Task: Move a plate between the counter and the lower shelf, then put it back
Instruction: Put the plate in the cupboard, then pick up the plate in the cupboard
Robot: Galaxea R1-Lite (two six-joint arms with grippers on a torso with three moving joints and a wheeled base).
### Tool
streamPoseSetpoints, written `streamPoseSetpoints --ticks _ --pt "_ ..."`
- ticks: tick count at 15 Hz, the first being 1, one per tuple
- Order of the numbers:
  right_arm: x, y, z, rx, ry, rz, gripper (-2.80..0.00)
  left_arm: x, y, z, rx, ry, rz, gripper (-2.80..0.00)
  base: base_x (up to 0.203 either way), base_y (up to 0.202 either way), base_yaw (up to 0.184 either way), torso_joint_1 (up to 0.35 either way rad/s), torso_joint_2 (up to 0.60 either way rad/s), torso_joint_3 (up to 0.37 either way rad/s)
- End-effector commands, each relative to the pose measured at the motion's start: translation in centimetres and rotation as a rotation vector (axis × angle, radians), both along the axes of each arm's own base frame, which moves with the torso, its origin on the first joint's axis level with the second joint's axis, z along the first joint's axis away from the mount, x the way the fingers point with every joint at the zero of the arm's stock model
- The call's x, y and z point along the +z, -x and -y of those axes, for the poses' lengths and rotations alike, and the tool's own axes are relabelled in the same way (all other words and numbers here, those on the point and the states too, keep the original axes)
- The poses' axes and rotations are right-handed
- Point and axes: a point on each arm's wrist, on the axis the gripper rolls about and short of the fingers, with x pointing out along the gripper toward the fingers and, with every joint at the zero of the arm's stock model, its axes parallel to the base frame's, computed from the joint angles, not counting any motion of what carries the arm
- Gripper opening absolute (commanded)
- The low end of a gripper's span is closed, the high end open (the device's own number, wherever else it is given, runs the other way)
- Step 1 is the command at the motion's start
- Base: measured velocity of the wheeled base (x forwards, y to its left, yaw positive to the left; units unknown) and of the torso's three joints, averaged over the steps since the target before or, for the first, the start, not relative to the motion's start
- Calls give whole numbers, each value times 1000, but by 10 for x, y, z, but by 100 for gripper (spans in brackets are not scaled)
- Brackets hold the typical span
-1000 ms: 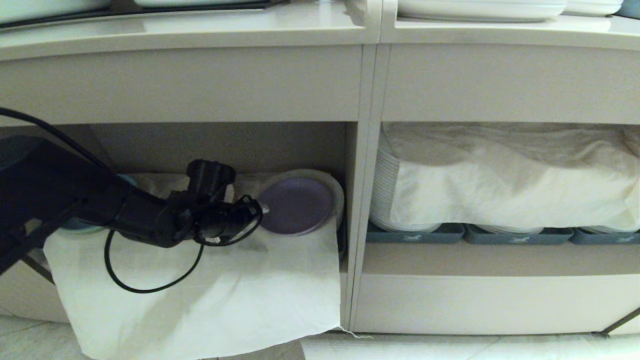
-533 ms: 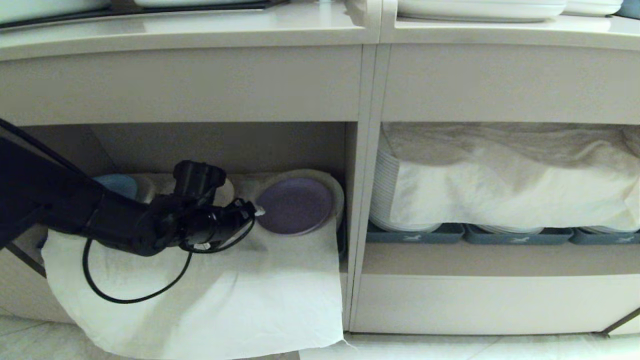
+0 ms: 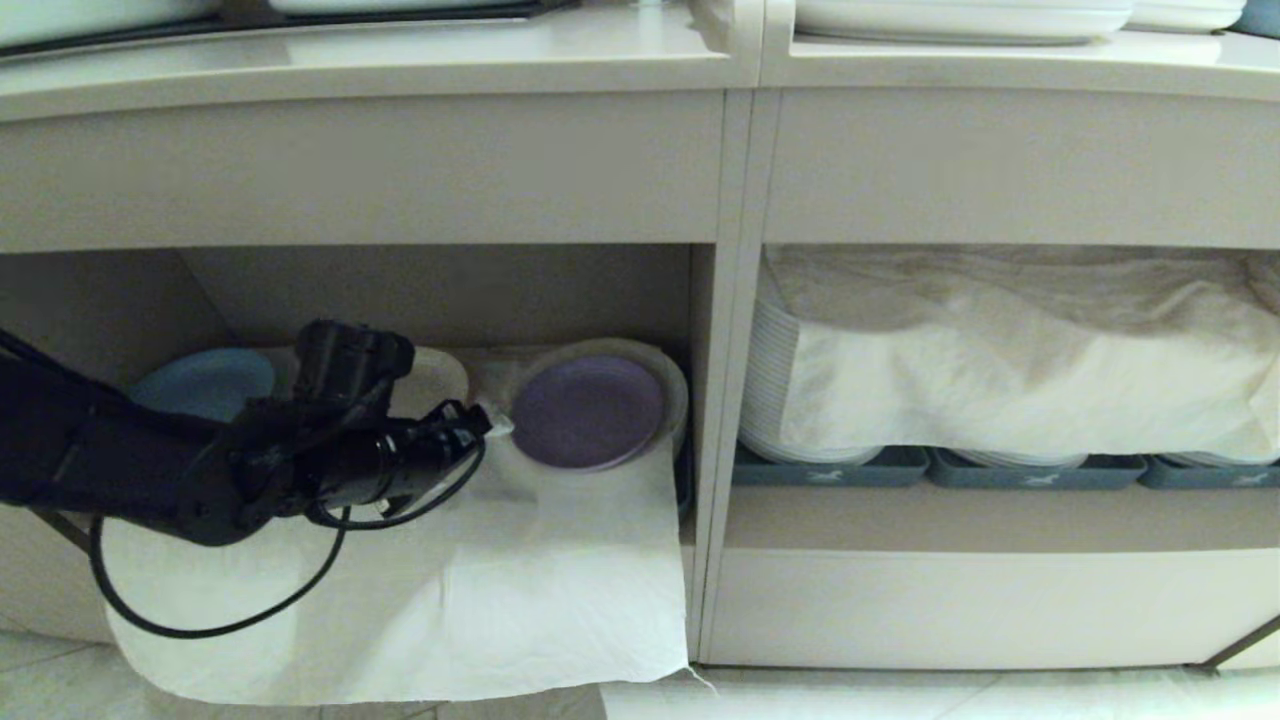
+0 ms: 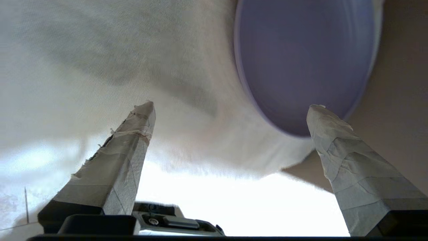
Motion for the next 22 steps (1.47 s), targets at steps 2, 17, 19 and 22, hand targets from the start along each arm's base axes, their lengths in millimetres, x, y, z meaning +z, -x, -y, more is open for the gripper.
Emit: streamPoseSetpoints --ticks 2,17,19,22 --pt "0 0 0 1 0 0 -280 14 21 -6 3 12 33 -280 0 0 0 0 0 0" --pt "0 0 0 1 0 0 -280 26 110 -31 -69 -71 107 -280 0 0 0 0 0 0" --pt "0 0 0 1 0 0 -280 31 126 -35 -91 -98 154 -280 0 0 0 0 0 0" --pt "0 0 0 1 0 0 -280 33 148 -42 -140 -169 214 -280 0 0 0 0 0 0"
